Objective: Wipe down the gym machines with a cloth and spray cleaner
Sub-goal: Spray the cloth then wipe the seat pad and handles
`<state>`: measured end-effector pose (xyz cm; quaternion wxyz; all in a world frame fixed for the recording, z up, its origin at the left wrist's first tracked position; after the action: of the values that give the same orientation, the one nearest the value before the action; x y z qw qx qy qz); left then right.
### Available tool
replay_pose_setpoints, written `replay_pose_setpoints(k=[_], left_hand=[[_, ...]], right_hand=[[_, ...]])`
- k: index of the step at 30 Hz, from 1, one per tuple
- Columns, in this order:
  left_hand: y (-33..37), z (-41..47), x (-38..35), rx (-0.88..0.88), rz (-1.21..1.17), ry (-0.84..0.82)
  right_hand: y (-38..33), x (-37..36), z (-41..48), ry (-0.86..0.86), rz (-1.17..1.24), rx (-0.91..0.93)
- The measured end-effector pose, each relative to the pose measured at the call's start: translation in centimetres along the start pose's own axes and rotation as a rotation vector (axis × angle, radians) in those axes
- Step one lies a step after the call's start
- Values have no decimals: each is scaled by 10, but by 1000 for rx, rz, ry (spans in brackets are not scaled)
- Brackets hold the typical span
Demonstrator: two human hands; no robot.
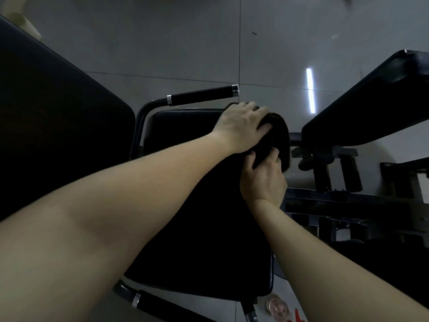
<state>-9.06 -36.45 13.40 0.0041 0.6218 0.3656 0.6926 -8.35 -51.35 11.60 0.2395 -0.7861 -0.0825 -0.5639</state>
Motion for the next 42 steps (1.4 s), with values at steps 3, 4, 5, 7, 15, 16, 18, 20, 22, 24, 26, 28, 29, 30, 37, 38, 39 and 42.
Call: replay_pose_setpoints(k=[3, 4, 5, 7, 15, 16, 18, 20, 22, 24, 26, 28, 29, 30, 37, 38, 39, 42], left_hand=[[-93, -37, 34, 296, 61, 135], [-127, -52, 48, 442, 103, 152], [-154, -67, 59, 596, 100, 161], [-180, -86, 65, 816, 39, 163], [-74, -2, 20, 507, 6, 29], [-48, 13, 10, 424, -12, -10], [-6, 29, -7, 301, -92, -60], [17, 27, -8, 176, -140, -68], [20, 12, 1, 64, -127, -53], [-6, -3, 13, 69, -124, -7], [-58, -19, 30, 220, -37, 44], [-113, -40, 50, 459, 94, 54], [-131, -49, 57, 571, 133, 51], [-137, -52, 60, 639, 147, 50], [-10, 30, -7, 307, 11, -16], [8, 36, -15, 225, 25, -41], [17, 37, -19, 164, 29, -62], [19, 26, -15, 68, -15, -117]], right_hand=[[-1, 1, 0, -51, 62, 46], [-1, 1, 1, -61, 85, 62], [-1, 1, 1, -62, 96, 69], [-1, 1, 0, -56, 88, 61], [-1, -1, 1, -1, 56, 37], [-1, -1, 1, 13, 55, 34], [-1, -1, 1, 27, 65, 34], [-1, -1, 0, 34, 66, 34], [1, 0, 0, 28, 60, 28], [1, -1, 0, -1, 73, 26], [0, 0, 1, -32, 99, 45], [-2, 2, 0, -27, 107, 72], [-3, 2, 2, -24, 110, 81], [-3, 1, 1, -23, 111, 83], [-2, -3, 3, -4, 58, 28], [0, -4, 2, 2, 55, 22], [1, -5, 2, 3, 55, 20], [3, -4, 3, -7, 84, 14]])
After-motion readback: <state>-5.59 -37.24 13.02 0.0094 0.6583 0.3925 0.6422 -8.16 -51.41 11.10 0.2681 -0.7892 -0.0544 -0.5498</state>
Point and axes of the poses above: each hand's wrist, its own z-axis towards the middle knuckle, its own x-axis out of the back of the hand, y = z × x, the point moved 8 cm from there along z, towards the middle knuckle, and after that the axes turned 13 degrees about -z, right-handed, at the moved point
